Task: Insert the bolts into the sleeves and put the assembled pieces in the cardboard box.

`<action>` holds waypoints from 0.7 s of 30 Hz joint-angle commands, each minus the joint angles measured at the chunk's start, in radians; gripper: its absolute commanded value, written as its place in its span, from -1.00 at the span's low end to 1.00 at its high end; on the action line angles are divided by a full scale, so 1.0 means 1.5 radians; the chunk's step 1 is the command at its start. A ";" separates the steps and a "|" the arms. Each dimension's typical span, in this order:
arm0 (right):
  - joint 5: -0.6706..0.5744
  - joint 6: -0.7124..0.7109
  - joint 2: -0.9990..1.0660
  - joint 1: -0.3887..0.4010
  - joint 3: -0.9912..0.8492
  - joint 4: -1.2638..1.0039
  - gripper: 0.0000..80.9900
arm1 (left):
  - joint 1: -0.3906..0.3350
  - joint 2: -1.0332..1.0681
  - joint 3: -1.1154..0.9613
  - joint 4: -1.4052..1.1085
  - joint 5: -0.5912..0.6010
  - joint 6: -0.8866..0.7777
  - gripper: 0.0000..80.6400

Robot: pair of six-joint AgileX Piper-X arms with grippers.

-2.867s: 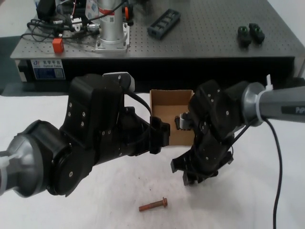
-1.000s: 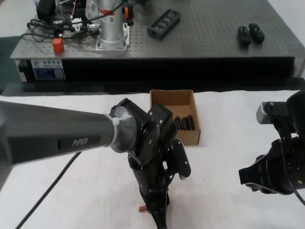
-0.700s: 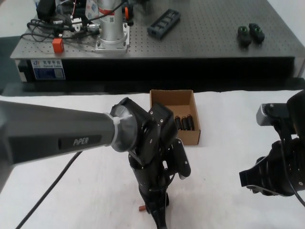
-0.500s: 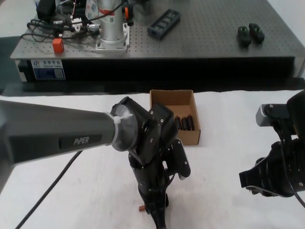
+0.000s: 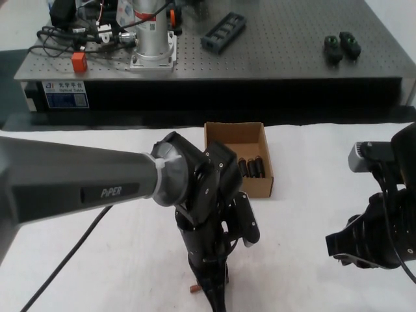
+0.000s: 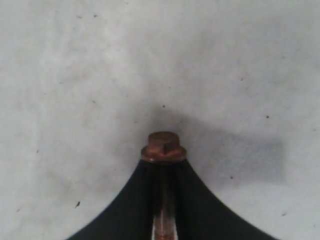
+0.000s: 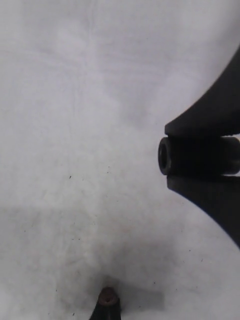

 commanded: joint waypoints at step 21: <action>-0.278 0.215 -0.026 0.189 0.162 -0.552 -0.98 | 0.055 -0.375 0.262 -0.643 0.250 -0.686 -0.99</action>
